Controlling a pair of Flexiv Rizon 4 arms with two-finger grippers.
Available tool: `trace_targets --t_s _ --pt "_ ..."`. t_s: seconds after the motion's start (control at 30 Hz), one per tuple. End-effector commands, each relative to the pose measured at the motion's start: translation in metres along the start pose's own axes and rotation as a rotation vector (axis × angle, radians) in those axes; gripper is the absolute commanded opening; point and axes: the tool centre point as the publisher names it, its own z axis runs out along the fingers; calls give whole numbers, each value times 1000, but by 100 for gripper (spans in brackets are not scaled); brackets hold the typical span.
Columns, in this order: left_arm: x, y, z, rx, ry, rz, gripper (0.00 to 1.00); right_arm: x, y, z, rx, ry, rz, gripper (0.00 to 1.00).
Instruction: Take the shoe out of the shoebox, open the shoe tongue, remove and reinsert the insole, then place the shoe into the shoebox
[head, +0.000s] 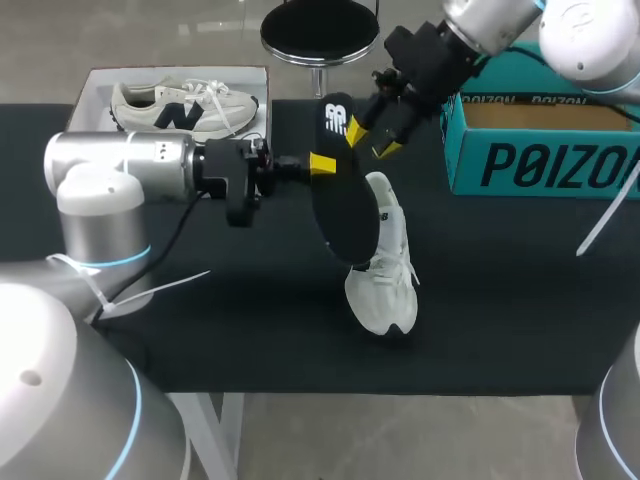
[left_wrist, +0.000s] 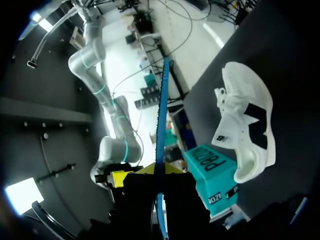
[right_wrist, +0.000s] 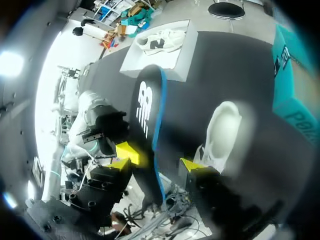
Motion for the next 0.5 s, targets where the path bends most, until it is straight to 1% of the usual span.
trace_targets --t_s 0.03,0.2,0.5 --pt "0 1 0 12 7 -4 0 2 -41 -26 -118 -26 5 100" --pt "0 0 -1 23 13 -17 0 5 -63 -47 -155 -58 -2 100" --pt "2 1 -2 28 22 -36 0 15 -101 -82 -186 -124 -22 100"
